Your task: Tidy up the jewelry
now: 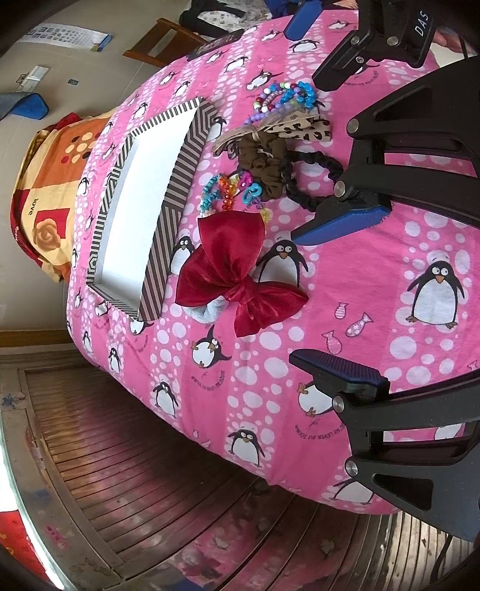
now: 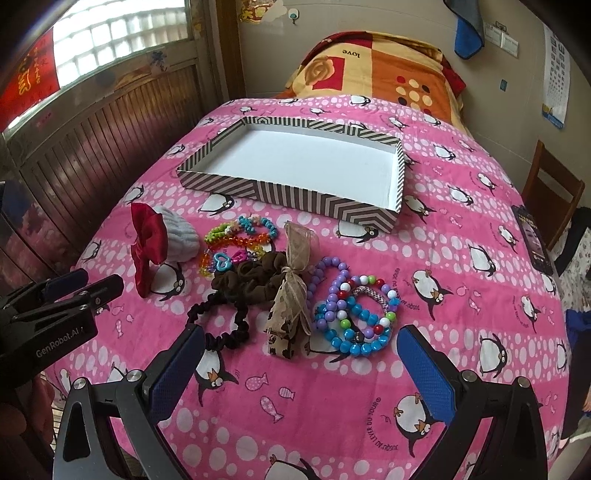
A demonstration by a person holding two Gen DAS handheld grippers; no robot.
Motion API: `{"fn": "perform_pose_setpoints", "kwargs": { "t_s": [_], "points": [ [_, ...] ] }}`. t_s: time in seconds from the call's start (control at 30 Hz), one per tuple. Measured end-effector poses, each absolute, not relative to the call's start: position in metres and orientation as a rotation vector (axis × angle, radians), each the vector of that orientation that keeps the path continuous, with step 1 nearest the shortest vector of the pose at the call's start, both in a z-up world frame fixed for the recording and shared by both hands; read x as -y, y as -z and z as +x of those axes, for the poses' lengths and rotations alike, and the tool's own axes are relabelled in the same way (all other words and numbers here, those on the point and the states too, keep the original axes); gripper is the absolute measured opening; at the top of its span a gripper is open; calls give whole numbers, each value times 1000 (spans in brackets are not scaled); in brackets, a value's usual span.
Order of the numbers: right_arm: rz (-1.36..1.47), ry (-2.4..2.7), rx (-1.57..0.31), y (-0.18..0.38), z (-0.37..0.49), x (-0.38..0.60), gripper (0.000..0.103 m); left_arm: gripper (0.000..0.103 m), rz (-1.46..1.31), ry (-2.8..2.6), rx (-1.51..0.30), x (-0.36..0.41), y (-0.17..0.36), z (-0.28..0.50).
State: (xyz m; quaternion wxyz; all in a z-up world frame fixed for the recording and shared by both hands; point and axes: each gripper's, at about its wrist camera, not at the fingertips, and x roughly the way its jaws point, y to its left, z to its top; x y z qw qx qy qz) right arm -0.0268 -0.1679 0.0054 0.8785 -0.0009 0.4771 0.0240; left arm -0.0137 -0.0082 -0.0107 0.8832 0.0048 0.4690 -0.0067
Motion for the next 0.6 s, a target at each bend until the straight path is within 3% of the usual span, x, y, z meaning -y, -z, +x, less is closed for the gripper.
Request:
{"fn": "perform_pose_setpoints", "kwargs": {
  "t_s": [0.6],
  "points": [
    [10, -46, -1011, 0, -26, 169, 103, 58, -17, 23, -1063, -6, 12, -11]
  ]
}}
